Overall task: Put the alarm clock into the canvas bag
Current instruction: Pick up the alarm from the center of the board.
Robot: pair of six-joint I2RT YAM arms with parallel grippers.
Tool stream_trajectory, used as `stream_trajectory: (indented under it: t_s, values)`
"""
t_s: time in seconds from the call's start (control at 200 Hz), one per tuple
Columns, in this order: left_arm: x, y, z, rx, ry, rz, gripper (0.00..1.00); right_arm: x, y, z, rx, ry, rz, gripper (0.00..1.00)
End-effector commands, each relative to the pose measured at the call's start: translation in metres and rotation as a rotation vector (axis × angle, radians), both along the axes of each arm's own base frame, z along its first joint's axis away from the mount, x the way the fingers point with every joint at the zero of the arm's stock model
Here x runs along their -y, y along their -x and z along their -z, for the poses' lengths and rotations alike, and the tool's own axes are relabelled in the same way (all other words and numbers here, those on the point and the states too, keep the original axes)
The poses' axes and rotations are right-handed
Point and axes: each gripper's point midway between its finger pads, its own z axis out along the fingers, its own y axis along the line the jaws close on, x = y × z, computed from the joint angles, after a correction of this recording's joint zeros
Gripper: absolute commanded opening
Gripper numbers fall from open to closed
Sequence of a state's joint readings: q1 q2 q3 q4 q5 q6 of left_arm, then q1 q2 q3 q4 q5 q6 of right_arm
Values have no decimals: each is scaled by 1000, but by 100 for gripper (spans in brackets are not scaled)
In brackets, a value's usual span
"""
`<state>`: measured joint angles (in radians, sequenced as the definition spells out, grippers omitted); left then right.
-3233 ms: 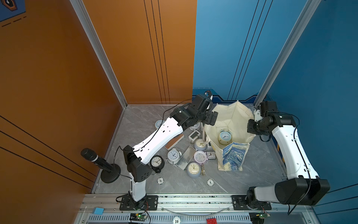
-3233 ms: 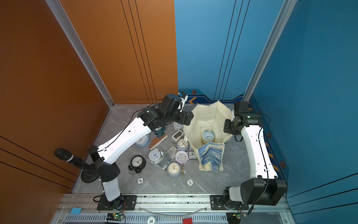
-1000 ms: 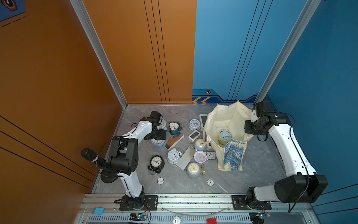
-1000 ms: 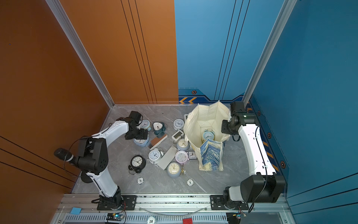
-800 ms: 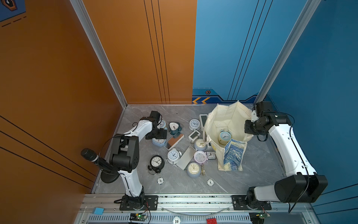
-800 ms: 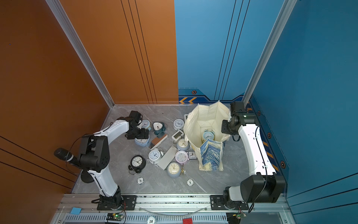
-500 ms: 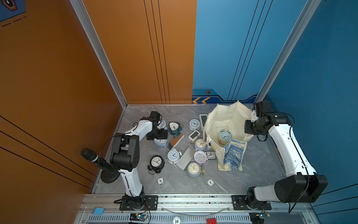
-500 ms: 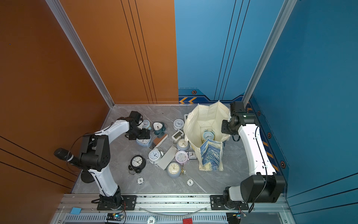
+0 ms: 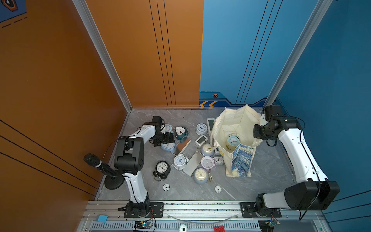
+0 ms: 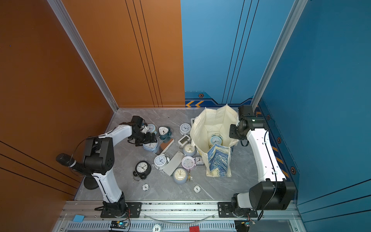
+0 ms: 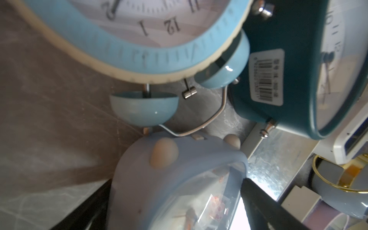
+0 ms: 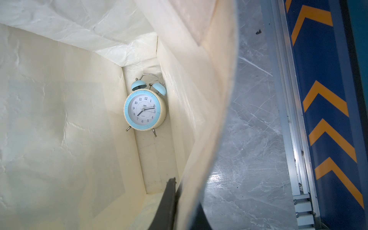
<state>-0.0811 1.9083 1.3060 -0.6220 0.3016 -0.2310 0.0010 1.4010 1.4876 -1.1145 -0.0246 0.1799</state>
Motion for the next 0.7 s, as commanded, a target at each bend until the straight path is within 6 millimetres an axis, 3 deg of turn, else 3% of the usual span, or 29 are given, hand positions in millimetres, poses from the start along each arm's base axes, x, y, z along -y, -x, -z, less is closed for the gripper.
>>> stream_trajectory:
  t_s: [0.0, 0.15, 0.385, 0.43, 0.696]
  values:
    - [4, 4, 11, -34, 89, -38, 98, -2, 2, 4, -32, 14, -17, 13]
    - [0, -2, -2, 13, 187, -98, 100, -2, 3, 4, -32, 15, -18, 13]
    - [4, -8, -27, 76, 280, -124, 87, -3, 2, 3, -33, 15, -23, 13]
    - [6, -9, -32, 85, 301, -129, 81, -3, 2, 3, -31, 16, -24, 13]
    - [17, -13, -52, 122, 392, -125, 71, -4, 3, 3, -33, 18, -26, 13]
